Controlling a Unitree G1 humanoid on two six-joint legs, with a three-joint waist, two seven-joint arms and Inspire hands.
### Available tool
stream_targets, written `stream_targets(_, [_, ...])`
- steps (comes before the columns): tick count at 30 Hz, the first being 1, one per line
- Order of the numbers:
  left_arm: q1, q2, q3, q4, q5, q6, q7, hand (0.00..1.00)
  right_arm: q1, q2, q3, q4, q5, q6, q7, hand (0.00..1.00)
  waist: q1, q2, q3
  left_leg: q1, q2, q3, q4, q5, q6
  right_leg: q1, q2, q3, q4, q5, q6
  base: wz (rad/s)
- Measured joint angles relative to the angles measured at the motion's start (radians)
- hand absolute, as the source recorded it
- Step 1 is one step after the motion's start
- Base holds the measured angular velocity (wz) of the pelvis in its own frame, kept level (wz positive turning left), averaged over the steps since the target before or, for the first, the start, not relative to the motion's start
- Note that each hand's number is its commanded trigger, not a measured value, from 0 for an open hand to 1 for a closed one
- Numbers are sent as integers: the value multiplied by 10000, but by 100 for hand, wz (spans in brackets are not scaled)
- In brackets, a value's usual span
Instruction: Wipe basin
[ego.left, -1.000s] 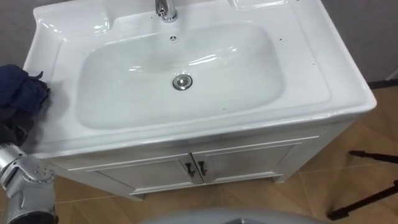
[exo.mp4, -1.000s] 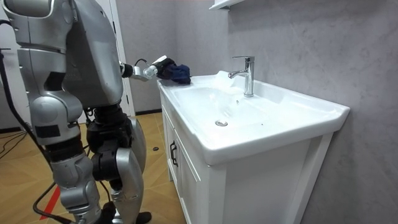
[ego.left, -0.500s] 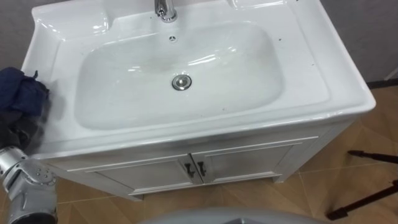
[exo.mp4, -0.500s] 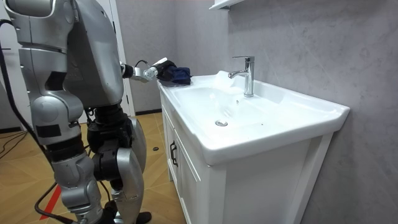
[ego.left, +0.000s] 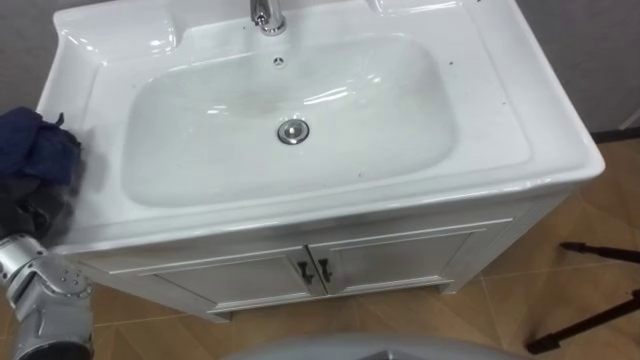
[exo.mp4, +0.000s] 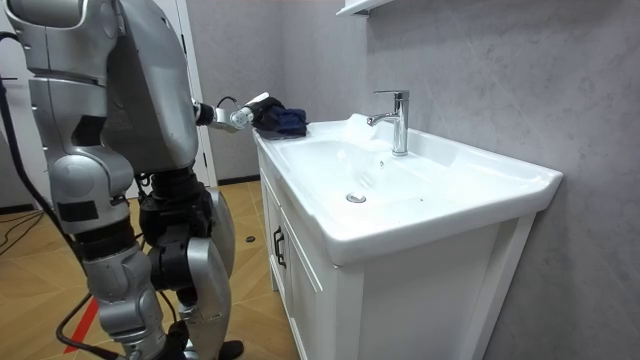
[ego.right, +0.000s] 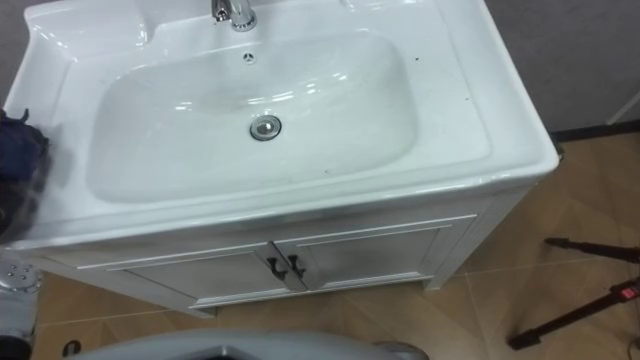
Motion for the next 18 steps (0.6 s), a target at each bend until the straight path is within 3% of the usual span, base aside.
stream_targets(7, [-35,0,-1,-277,25,-264,80,0,-58,16,5,92,-224,-7,-140,0,-148,-152,42,-42,-74,-125,8,8,-8,4,-82,-207,40,-40,68,8])
stream_targets(11, [-35,0,-58,-619,103,-278,91,0,-65,26,20,90,-305,-7,-203,0,-129,-147,16,-65,-112,-125,17,7,-7,-10,-111,-203,40,-42,106,3])
stream_targets(18, [-35,1,-58,-1263,105,-291,260,0,-71,27,19,67,-329,-10,-301,0,-116,-209,37,-69,-132,-123,9,7,-6,-8,-124,-190,15,-24,136,0])
